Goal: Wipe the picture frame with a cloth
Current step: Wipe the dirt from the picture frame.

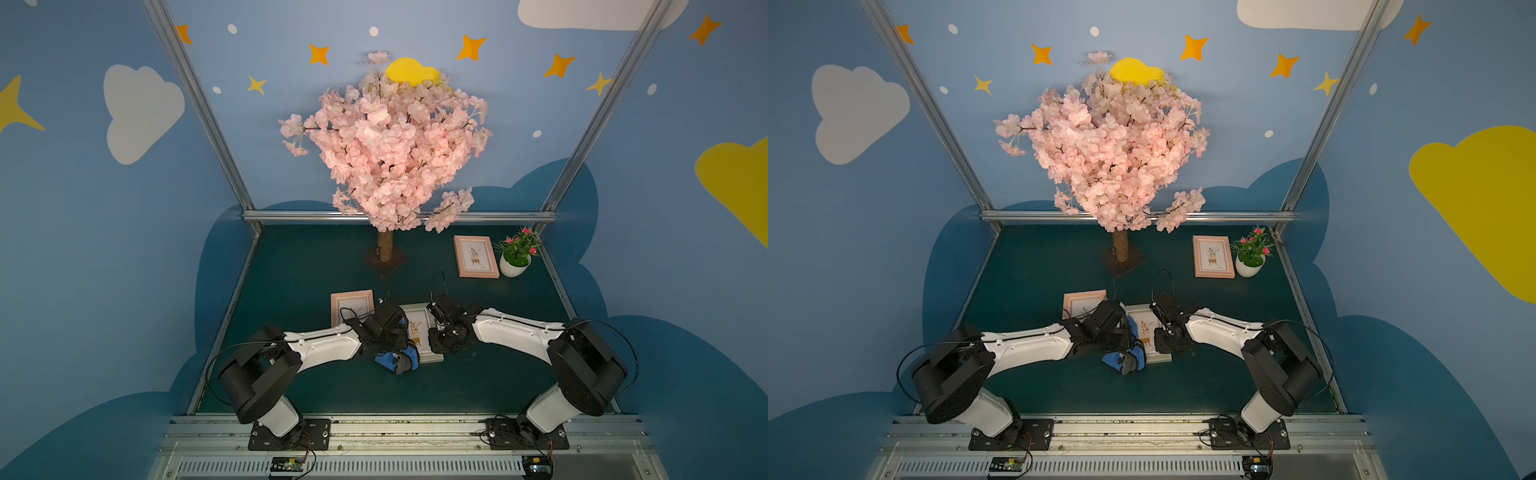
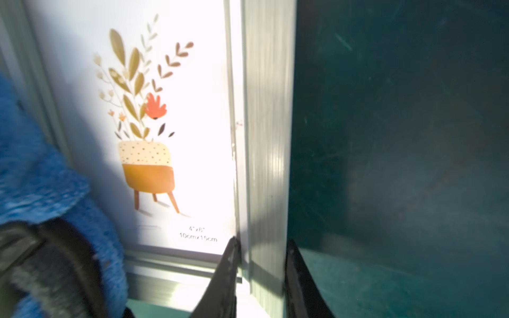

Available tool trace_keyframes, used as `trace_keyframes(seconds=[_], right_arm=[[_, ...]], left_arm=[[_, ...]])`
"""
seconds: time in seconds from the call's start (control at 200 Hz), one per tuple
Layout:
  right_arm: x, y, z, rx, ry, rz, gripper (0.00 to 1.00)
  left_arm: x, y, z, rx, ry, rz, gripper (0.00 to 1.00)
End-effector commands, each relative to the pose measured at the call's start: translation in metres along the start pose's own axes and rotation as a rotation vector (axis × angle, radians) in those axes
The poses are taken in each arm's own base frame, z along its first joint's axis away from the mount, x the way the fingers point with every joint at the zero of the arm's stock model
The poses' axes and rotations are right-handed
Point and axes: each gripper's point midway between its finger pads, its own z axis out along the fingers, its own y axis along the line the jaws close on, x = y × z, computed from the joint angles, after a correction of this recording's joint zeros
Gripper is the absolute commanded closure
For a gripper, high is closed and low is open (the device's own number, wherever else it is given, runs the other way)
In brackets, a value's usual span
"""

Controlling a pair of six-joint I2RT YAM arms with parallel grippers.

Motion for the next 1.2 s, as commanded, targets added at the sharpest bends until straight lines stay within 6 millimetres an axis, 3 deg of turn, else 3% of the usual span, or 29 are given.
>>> trace_keyframes(seconds=[0.0,0.255,0.32,0.41,0.521,0.626,0.726,0.986,1.066,1.191], right_arm=[[0.014,-0.014,0.013,0.057,0.054,0.051,0.8],[0.016,-0.014,0.014,0.057,0.052,0.053,0.8],[0.016,-0.014,0.013,0.057,0.05,0.048,0.8],[0.014,-0.015,0.012,0.06,0.045,0.048,0.8],[0.015,-0.016,0.013,0.064,0.047,0.048,0.79],[0.014,-0.014,0.014,0.063,0.052,0.044,0.79],[0.012,-0.013,0.014,0.058,0.05,0.046,0.8],[0.011,-0.011,0.011,0.061,0.049,0.044,0.8],[0.011,-0.012,0.01,0.064,0.047,0.045,0.8],[0.012,-0.013,0.011,0.059,0.042,0.051,0.79]], left_arm=[[-0.016,-0.007,0.014,-0.004,0.001,0.035,0.97],[-0.066,-0.043,0.054,0.075,-0.005,0.054,0.97],[-0.073,-0.035,0.055,0.054,0.002,0.057,0.97],[-0.082,-0.011,0.048,0.012,-0.019,0.036,0.97],[-0.081,0.024,0.034,-0.066,-0.037,0.026,0.97],[-0.074,0.039,0.025,-0.103,-0.042,0.034,0.97],[-0.072,0.028,0.03,-0.051,-0.028,0.037,0.97],[-0.065,-0.028,0.063,0.052,0.037,0.065,0.97],[-0.064,-0.025,0.065,0.041,0.057,0.055,0.97],[-0.073,0.01,0.05,-0.018,0.026,0.02,0.97]])
